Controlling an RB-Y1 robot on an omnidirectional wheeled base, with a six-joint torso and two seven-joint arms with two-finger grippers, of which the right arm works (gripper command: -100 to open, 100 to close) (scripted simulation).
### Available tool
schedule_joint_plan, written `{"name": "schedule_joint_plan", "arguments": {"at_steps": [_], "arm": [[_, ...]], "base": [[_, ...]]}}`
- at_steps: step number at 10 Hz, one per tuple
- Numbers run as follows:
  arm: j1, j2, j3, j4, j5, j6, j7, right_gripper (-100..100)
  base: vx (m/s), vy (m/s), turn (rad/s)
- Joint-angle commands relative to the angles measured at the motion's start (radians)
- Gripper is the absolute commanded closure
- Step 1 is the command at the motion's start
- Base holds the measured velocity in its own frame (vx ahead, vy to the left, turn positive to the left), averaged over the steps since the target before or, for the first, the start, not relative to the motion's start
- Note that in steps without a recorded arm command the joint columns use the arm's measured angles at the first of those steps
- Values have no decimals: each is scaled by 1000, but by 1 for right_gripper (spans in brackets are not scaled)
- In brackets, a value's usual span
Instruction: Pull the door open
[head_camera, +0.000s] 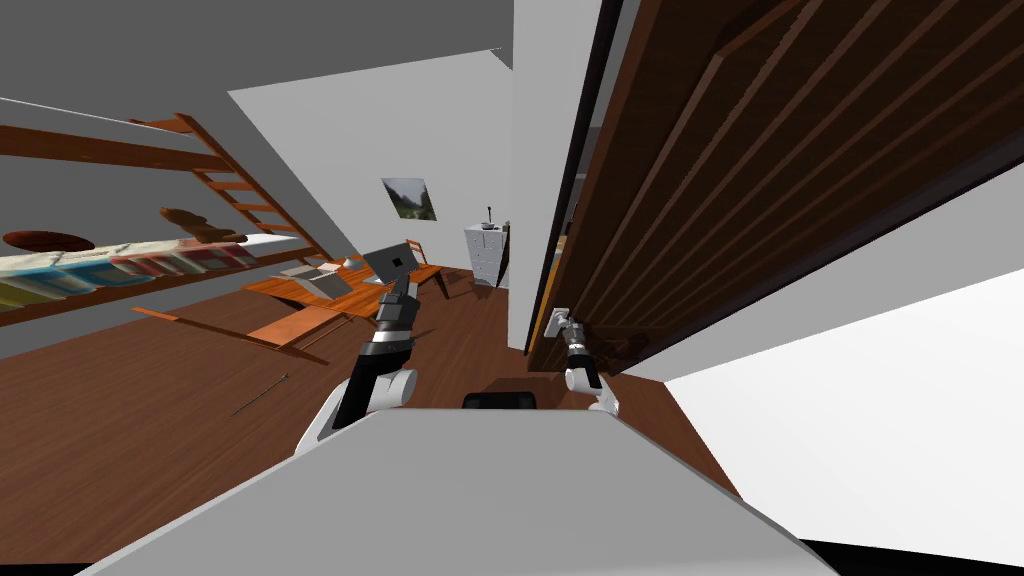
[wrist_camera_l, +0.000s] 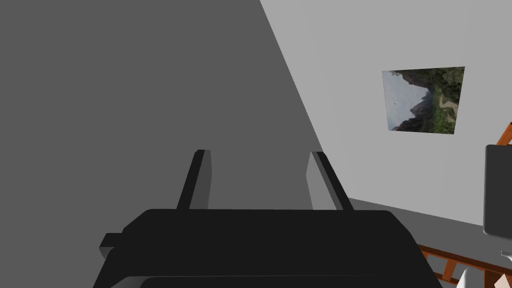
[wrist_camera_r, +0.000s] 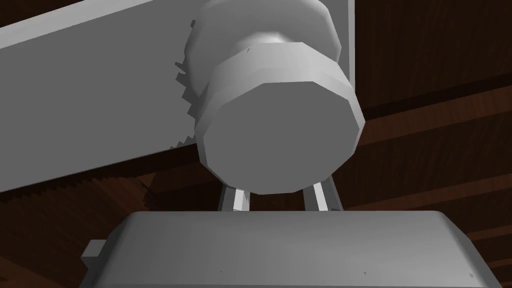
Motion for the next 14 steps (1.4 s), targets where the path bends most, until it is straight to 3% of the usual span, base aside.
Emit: {"name": "schedule_joint_plan", "arguments": {"at_steps": [1, 3, 4, 7, 8, 10, 11, 12, 13, 14], "arm": [[-10, 15, 31, -29, -20, 7, -22, 100], [-10, 15, 31, -29, -20, 7, -22, 100], [-7, 16, 41, -35, -66, 11, -59, 100], [-7, 16, 41, -35, -66, 11, -59, 100], [-3, 17, 52, -41, -112, 14, -96, 100], [-3, 17, 52, -41, -112, 14, -96, 100], [0, 17, 63, -47, -158, 18, -133, 100], [0, 17, 63, -47, -158, 18, -133, 100], [3, 18, 73, -53, -203, 21, -170, 100], [3, 18, 73, -53, -203, 21, -170, 100]], "base": [[-63, -49, 47], [-13, -7, 6], [-25, -18, 76], [-17, -15, 15], [-29, -27, 105], [-31, -29, 31], [-33, -14, 65], [-37, -28, 65], [-36, -43, 104], [-32, -39, 45]]}}
